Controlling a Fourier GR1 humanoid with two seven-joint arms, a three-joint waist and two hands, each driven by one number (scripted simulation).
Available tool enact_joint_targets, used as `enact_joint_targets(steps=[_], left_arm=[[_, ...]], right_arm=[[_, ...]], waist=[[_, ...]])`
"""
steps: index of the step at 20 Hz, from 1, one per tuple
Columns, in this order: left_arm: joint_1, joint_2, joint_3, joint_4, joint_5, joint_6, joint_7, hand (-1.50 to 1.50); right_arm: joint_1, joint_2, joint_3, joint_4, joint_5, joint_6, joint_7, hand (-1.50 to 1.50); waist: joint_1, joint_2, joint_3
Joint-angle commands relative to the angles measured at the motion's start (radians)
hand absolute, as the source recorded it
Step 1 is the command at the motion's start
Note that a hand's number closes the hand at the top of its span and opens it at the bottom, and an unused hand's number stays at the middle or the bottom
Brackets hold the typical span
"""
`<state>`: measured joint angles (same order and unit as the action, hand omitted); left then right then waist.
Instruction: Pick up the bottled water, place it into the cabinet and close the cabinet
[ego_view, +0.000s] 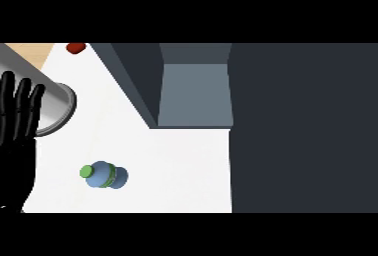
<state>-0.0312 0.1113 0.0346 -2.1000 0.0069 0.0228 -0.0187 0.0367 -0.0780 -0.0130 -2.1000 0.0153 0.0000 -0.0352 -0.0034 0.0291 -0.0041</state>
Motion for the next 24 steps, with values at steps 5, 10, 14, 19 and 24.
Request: enact_joint_targets(steps=[5,10,14,19,24], left_arm=[[0.181,-0.043,-0.009,-0.184,-0.104,0.091,0.085,-1.5],[0.314,-0.11,-0.139,-0.164,-0.08,0.208,0.185,-1.5],[0.393,-0.111,-0.219,-0.294,-0.127,0.238,0.26,-1.5],[0.46,-0.111,-0.342,-0.341,-0.23,0.323,0.291,-1.5],[0.526,-0.111,-0.421,-0.248,-0.257,0.382,0.18,-1.5]], right_arm=[[0.124,0.027,0.065,-0.151,-0.021,0.03,0.009,-1.5],[0.228,0.025,0.134,-0.21,-0.145,0.075,0.233,-1.5],[0.372,0.03,0.182,-0.354,-0.164,0.097,0.239,-1.5],[0.454,-0.001,0.135,-0.441,-0.204,0.119,0.28,-1.5],[0.51,0.038,0.224,-0.427,-0.129,0.121,0.239,-1.5]], waist=[[0.008,-0.035,0.005],[0.003,-0.036,0.004],[0.0,-0.034,0.004],[-0.001,-0.033,0.005],[0.001,-0.033,0.004]])
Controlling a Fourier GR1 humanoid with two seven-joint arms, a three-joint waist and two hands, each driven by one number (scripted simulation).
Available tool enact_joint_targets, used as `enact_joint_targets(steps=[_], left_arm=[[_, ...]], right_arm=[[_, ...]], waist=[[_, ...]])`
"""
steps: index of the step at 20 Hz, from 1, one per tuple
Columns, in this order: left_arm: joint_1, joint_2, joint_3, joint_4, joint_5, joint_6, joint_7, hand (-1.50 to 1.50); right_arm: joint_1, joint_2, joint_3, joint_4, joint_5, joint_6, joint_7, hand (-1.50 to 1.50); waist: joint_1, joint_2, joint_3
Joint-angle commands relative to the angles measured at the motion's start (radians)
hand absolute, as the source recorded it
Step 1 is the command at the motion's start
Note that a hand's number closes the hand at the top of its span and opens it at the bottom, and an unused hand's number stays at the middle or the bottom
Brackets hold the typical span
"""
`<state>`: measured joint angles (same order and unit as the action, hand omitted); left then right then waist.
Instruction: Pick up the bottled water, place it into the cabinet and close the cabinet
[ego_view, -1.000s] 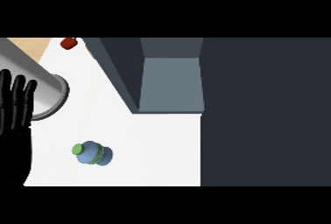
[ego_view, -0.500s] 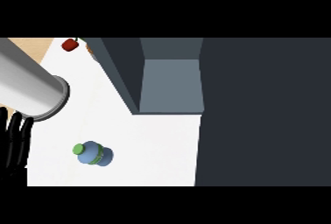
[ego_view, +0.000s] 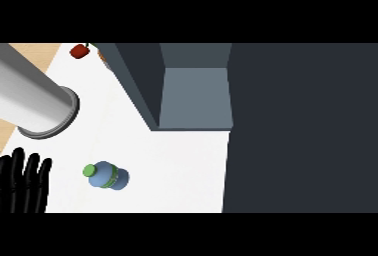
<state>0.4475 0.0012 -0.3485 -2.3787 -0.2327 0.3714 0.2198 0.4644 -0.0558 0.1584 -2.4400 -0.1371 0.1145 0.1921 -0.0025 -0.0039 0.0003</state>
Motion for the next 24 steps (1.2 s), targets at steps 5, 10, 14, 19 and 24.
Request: enact_joint_targets(steps=[5,10,14,19,24], left_arm=[[0.108,0.006,-0.029,0.04,-0.034,0.045,-0.081,-1.5],[0.121,0.003,0.031,0.141,0.055,0.067,-0.203,-1.5],[0.081,0.012,0.133,0.239,0.107,0.075,-0.258,-1.5],[0.009,0.001,0.205,0.409,0.184,0.059,-0.322,-1.5],[-0.062,-0.001,0.257,0.673,0.3,0.049,-0.523,-1.5]], right_arm=[[0.167,-0.011,0.008,-0.189,-0.042,0.026,0.017,-1.5],[0.17,-0.021,-0.028,-0.14,-0.064,0.051,-0.024,-1.5],[0.161,0.01,0.041,-0.12,0.014,0.035,-0.061,-1.5],[0.381,-0.023,0.068,-0.166,0.02,0.124,-0.206,-1.5],[0.366,-0.006,0.087,-0.182,0.019,0.094,-0.175,-1.5]], waist=[[-0.004,-0.001,-0.001],[0.0,0.0,-0.001],[0.002,0.002,-0.001],[-0.019,-0.001,-0.001],[-0.013,0.001,-0.002]])
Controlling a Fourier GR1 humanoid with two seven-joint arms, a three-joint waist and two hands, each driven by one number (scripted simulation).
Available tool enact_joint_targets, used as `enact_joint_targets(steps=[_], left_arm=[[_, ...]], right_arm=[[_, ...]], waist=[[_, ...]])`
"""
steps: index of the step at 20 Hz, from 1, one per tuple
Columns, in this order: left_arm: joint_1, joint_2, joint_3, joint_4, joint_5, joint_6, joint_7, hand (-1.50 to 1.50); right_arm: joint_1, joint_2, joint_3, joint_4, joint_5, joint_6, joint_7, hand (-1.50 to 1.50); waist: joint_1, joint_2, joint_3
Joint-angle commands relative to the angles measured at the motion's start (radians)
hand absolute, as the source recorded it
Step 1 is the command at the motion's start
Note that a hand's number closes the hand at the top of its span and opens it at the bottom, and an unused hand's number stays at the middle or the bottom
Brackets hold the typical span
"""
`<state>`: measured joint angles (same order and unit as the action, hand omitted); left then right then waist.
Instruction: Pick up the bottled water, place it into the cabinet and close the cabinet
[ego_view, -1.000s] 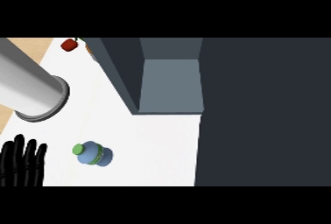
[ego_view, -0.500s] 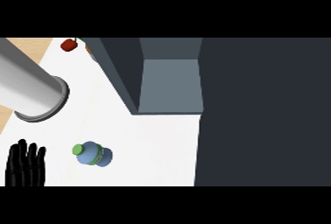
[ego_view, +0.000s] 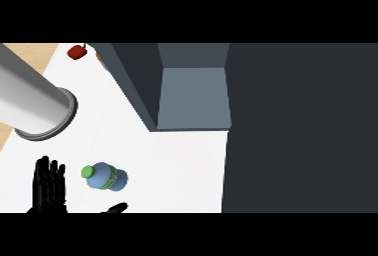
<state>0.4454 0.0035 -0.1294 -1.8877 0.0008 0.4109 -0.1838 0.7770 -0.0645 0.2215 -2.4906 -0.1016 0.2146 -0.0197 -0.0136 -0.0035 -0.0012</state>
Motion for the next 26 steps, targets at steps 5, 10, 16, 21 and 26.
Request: enact_joint_targets(steps=[5,10,16,21,26], left_arm=[[-0.072,-0.003,0.122,0.26,0.134,-0.062,-0.19,-1.5],[-0.181,-0.003,0.19,0.511,0.197,-0.069,-0.367,-1.5],[-0.267,0.015,0.255,0.744,0.26,-0.206,-0.482,-1.5],[-0.357,-0.003,0.238,0.919,0.277,-0.308,-0.558,-1.5],[-0.422,-0.003,0.261,1.03,0.314,-0.361,-0.625,-1.5]], right_arm=[[0.147,-0.024,0.024,-0.187,-0.026,0.021,0.003,-1.5],[0.2,-0.048,-0.015,-0.135,-0.063,0.068,-0.081,-1.5],[0.242,-0.065,-0.035,-0.117,-0.061,0.097,-0.15,-1.5],[0.265,-0.037,0.001,-0.068,-0.037,0.091,-0.192,-1.5],[0.258,-0.06,-0.024,-0.115,-0.053,0.093,-0.159,-1.5]], waist=[[0.001,0.0,0.0],[-0.004,0.001,0.0],[-0.007,0.001,0.0],[-0.008,0.002,0.0],[0.0,0.003,0.0]])
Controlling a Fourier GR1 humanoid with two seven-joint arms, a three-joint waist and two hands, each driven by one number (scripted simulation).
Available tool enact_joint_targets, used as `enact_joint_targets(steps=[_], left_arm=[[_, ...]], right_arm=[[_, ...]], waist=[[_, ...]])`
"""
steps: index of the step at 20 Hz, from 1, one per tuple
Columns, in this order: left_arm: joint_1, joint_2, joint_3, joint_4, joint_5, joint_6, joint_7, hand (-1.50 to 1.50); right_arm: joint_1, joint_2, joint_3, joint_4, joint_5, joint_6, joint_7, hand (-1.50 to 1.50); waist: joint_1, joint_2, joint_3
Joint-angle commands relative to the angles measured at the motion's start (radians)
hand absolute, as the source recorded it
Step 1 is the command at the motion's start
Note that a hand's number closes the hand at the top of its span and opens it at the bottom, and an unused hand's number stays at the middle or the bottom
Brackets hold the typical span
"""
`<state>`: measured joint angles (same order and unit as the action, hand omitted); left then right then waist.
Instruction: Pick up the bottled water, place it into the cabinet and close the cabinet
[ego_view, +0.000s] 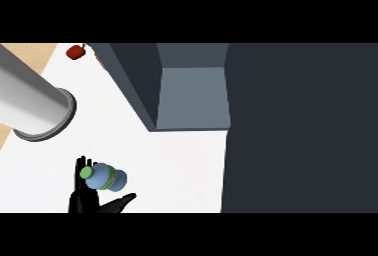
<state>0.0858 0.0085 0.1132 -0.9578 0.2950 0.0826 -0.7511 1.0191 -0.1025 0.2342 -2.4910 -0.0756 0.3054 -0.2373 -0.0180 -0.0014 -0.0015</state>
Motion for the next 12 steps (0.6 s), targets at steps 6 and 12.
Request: enact_joint_targets(steps=[6,12], left_arm=[[-0.117,-0.005,0.068,0.231,0.098,-0.073,-0.183,1.5],[-0.121,-0.008,0.02,0.221,0.156,-0.101,-0.179,1.5]], right_arm=[[0.044,-0.014,0.003,-0.122,-0.043,-0.008,0.041,-1.5],[-0.038,0.001,0.018,-0.103,-0.049,-0.038,0.103,-1.5]], waist=[[0.002,0.001,0.0],[0.016,0.005,0.0]])
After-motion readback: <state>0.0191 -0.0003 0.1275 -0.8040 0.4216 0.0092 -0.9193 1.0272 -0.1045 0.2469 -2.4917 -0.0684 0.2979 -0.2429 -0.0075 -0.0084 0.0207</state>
